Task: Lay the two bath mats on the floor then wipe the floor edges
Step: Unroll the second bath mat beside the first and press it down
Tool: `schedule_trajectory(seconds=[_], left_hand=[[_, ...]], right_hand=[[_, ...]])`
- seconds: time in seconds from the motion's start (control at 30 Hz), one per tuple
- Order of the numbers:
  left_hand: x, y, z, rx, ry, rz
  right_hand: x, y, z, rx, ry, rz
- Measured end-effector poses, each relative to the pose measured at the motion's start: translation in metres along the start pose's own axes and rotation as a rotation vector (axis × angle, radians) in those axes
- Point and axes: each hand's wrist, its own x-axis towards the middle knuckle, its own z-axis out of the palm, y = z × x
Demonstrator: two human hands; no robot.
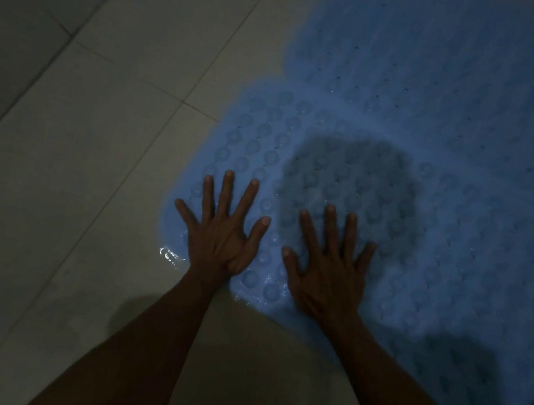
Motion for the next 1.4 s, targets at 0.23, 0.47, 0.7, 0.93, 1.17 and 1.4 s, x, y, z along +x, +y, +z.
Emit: schedule_trajectory(seconds=[0.23, 0.47, 0.7, 0.93, 1.17, 1.4], left_hand=[[0.001, 0.0, 0.004, 0.029, 0.028, -0.02], [0.0, 0.0, 0.004, 0.019, 0.041, -0.013], [0.0, 0.003, 0.001, 0.015, -0.012, -0.02], [-0.01, 0.026, -0.005, 0.036, -0.053, -0.021], [-0.074, 0.182, 0.048, 0.047, -0.021, 0.486], [-0.103, 0.244, 0.084, 0.154, -0.088, 0.46]], right_hand=[[0.001, -0.001, 0.0, -0.02, 0.008, 0.006], [0.002, -0.001, 0.002, -0.031, 0.032, -0.018], [0.002, 0.001, 0.007, 0.025, 0.088, -0.024], [-0.019, 0.042, -0.017, 0.253, 0.111, 0.057], [-0.111, 0.198, -0.033, 0.177, 0.146, 0.529], [-0.139, 0.239, -0.02, 0.186, 0.073, 0.544]])
